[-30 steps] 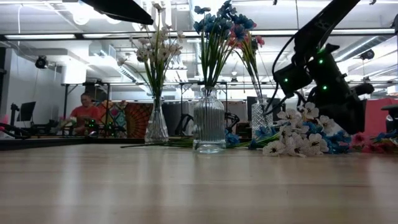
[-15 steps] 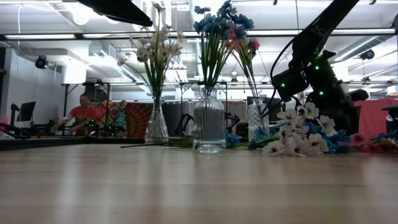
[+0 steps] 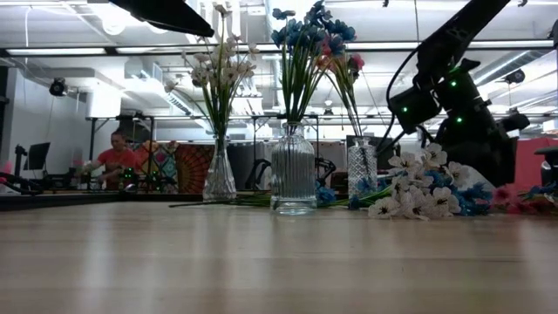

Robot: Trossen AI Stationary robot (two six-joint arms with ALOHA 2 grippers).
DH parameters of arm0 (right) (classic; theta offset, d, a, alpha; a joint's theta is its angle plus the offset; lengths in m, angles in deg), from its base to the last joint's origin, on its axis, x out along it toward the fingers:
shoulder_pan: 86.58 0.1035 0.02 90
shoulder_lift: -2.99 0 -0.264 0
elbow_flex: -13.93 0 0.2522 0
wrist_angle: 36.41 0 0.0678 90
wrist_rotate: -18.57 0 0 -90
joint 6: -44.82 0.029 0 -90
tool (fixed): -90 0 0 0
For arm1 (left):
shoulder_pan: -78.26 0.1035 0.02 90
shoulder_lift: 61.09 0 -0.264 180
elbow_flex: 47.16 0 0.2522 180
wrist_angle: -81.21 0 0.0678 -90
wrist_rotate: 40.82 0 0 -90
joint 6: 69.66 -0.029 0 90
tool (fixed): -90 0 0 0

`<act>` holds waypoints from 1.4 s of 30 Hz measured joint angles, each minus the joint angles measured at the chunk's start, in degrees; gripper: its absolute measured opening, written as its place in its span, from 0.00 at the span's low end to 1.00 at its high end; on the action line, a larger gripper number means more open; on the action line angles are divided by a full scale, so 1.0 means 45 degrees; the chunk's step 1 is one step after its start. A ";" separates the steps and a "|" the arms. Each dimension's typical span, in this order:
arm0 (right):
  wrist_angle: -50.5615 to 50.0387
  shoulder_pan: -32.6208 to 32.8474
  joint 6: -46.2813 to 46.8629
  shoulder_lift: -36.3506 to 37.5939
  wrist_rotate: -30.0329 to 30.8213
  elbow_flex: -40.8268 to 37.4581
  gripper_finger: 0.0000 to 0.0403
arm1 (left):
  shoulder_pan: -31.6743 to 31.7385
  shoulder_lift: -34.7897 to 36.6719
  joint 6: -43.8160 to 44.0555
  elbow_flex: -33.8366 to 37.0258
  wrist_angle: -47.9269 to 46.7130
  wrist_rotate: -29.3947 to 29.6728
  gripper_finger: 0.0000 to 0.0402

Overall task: Sort flowers into vase by color
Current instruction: Put the right pink flowers into the right transparent vase

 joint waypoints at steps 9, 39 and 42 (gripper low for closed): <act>0.0857 0.0000 0.0028 -0.0015 -0.0034 -0.0517 0.29 | 0.0000 0.0000 0.0004 0.0001 -0.0114 0.0004 0.57; 0.1816 0.0029 0.0396 0.0888 -0.0481 -0.1069 0.04 | 0.0000 0.0005 0.0287 0.0005 -0.0253 -0.0001 0.57; 0.1371 0.0064 0.0680 0.1675 -0.0465 -0.0775 0.03 | 0.0001 0.0005 0.0337 0.0005 -0.0248 -0.0001 0.57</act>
